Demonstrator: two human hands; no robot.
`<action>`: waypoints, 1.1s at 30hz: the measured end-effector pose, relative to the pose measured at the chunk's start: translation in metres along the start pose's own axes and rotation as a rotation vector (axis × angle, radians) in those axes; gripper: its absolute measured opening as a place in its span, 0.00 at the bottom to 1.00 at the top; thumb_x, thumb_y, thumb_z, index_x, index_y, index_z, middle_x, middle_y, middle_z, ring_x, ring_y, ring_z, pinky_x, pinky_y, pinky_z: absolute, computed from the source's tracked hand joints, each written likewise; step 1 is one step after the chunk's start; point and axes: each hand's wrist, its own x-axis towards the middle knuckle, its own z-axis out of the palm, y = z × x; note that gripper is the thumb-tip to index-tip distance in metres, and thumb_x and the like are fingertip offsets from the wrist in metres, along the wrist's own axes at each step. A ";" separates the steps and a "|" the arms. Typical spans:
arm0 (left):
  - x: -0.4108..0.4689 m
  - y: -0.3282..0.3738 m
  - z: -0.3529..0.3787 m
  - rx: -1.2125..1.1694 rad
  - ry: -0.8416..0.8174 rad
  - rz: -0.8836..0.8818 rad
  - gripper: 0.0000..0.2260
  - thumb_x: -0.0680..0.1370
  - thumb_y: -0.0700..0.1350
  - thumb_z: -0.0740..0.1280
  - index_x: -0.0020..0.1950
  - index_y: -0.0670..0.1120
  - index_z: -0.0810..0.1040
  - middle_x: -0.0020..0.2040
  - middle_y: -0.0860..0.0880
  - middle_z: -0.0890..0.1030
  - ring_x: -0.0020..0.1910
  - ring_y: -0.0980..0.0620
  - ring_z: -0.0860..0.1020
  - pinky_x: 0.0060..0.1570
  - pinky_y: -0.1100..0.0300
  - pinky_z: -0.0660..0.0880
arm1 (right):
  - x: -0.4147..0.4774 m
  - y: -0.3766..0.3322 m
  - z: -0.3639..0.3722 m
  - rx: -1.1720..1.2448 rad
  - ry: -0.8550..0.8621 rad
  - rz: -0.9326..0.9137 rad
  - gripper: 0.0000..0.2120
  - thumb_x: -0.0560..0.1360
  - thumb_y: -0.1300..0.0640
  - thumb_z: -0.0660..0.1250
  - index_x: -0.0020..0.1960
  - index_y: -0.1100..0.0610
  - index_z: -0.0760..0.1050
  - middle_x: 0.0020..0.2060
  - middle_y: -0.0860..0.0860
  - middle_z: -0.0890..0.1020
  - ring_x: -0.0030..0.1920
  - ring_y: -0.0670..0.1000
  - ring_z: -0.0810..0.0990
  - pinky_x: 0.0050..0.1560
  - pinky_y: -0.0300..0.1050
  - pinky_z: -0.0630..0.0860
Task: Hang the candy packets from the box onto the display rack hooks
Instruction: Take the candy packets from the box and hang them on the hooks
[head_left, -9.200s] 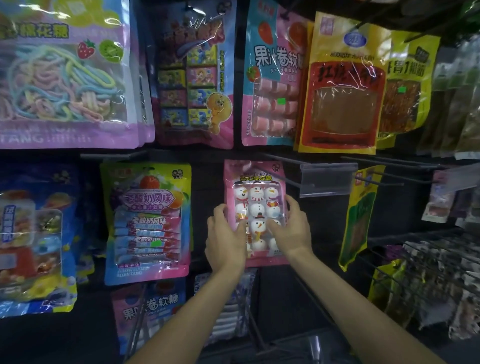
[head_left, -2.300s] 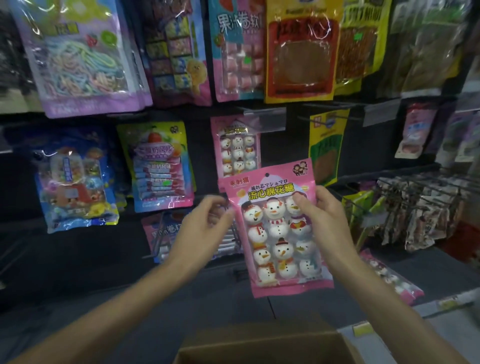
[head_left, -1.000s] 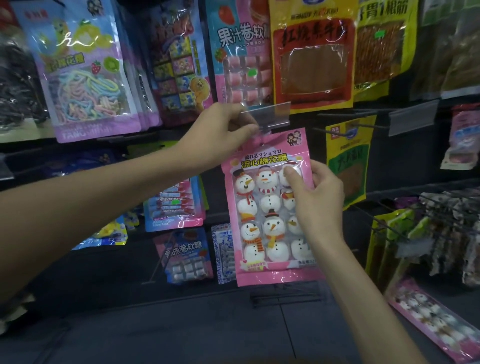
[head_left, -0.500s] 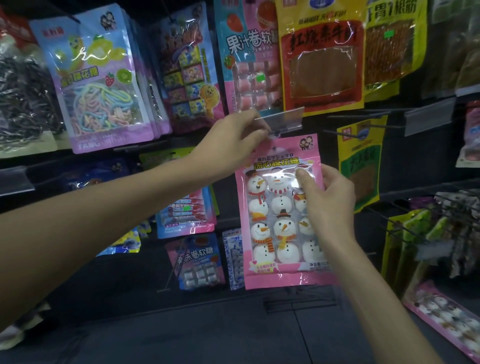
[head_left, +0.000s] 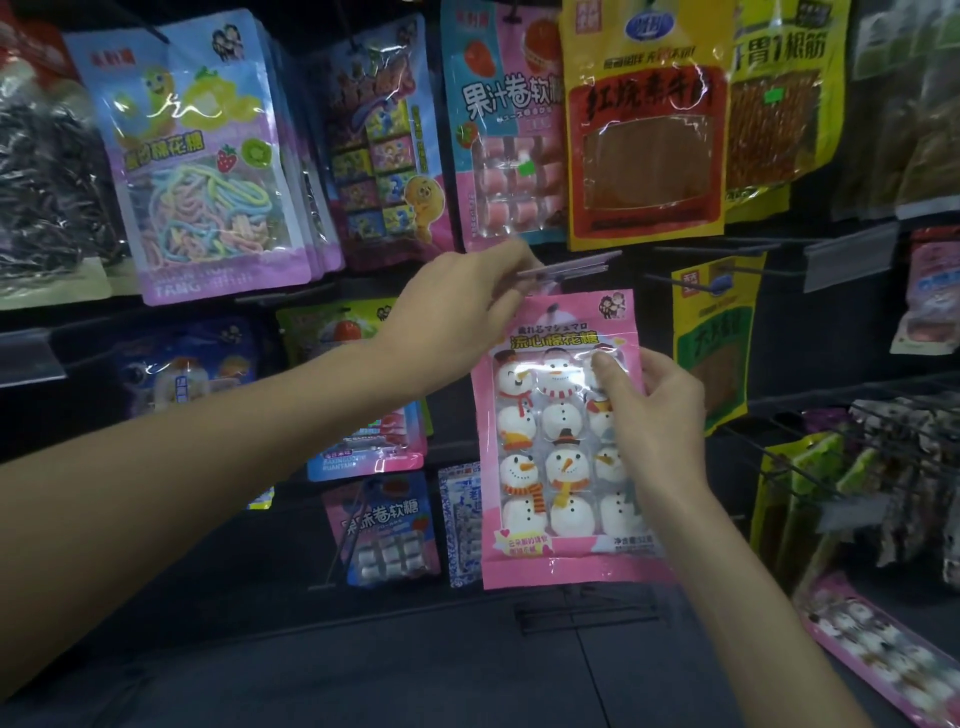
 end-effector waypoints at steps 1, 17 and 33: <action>-0.002 0.000 0.001 0.041 0.018 0.028 0.10 0.86 0.48 0.63 0.64 0.48 0.80 0.48 0.52 0.87 0.43 0.50 0.85 0.45 0.46 0.82 | 0.000 0.000 0.000 0.001 -0.002 0.006 0.05 0.81 0.48 0.72 0.47 0.46 0.82 0.42 0.47 0.87 0.46 0.51 0.86 0.53 0.61 0.84; -0.022 -0.006 -0.004 0.381 -0.076 0.265 0.26 0.81 0.41 0.67 0.80 0.47 0.68 0.79 0.49 0.72 0.71 0.46 0.77 0.64 0.45 0.75 | -0.002 0.000 -0.005 0.036 -0.042 -0.006 0.01 0.81 0.49 0.72 0.50 0.44 0.81 0.45 0.44 0.87 0.46 0.42 0.85 0.49 0.44 0.82; -0.141 0.016 0.058 -0.917 0.079 -0.824 0.33 0.79 0.64 0.68 0.80 0.73 0.54 0.49 0.59 0.86 0.55 0.60 0.83 0.64 0.47 0.77 | -0.009 -0.005 -0.008 0.025 -0.078 0.032 0.04 0.82 0.47 0.71 0.52 0.47 0.82 0.46 0.46 0.88 0.48 0.44 0.86 0.56 0.53 0.85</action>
